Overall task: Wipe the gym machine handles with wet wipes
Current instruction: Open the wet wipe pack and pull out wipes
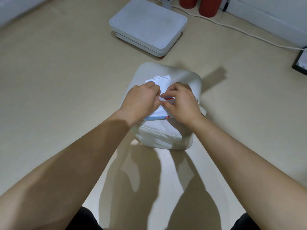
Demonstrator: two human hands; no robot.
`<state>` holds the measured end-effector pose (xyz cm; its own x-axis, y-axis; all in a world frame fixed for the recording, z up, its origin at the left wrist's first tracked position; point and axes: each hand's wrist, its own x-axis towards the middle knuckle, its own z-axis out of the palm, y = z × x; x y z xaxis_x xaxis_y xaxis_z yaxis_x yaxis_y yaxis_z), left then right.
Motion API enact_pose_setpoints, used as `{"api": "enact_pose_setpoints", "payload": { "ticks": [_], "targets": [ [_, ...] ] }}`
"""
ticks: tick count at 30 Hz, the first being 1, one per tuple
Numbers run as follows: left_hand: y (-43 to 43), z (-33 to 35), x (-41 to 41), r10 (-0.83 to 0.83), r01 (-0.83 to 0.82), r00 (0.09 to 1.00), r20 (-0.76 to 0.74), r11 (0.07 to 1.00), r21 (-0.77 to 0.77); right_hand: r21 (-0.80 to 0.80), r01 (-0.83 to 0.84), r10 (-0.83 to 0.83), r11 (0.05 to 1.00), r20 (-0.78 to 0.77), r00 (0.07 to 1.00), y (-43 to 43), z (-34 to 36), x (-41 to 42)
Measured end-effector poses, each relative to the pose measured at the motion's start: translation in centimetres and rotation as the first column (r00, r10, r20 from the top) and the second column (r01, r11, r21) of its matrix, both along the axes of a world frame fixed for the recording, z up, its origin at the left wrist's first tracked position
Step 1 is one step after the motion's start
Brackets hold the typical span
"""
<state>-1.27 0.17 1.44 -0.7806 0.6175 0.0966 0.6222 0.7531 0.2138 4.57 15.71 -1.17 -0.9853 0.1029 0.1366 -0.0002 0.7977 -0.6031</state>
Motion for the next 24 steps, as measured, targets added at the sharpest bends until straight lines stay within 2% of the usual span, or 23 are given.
{"api": "enact_pose_setpoints", "payload": {
  "ticks": [5, 8, 12, 14, 19, 21, 24],
  "targets": [
    [-0.2, -0.5, 0.2, 0.086, -0.089, 0.994, 0.068, 0.995, 0.041, 0.012, -0.007, 0.007, 1.0, -0.017, 1.0, 0.1, -0.2, 0.1],
    [-0.5, -0.5, 0.4, 0.144, -0.179, 0.963, 0.226, 0.974, 0.141, 0.001, 0.003, -0.003, 1.0, -0.013, 1.0, 0.0, -0.3, 0.0],
    [-1.3, -0.1, 0.3, 0.165, -0.343, 0.851, 0.499, 0.893, 0.29, -0.004, 0.01, -0.01, 1.0, 0.0, 1.0, 0.1, -0.3, 0.0],
    [-1.5, 0.3, 0.1, 0.108, -0.254, 0.879, 0.464, 0.93, 0.264, -0.002, 0.011, -0.011, 1.0, -0.004, 1.0, 0.1, -0.4, 0.0],
    [-0.9, 0.9, -0.4, -0.019, -0.011, 0.971, 0.239, 0.992, 0.124, -0.006, 0.014, -0.014, 1.0, -0.023, 1.0, 0.0, -0.7, 0.0],
    [-0.6, 0.8, -0.5, -0.025, 0.015, 0.985, 0.173, 0.998, 0.058, -0.009, 0.009, -0.01, 1.0, -0.025, 1.0, 0.1, -0.7, 0.0],
    [-0.5, 0.5, -0.4, 0.019, -0.03, 0.982, 0.186, 0.998, 0.058, -0.008, 0.003, -0.004, 1.0, -0.034, 0.999, 0.1, -0.7, 0.1]
  ]
}}
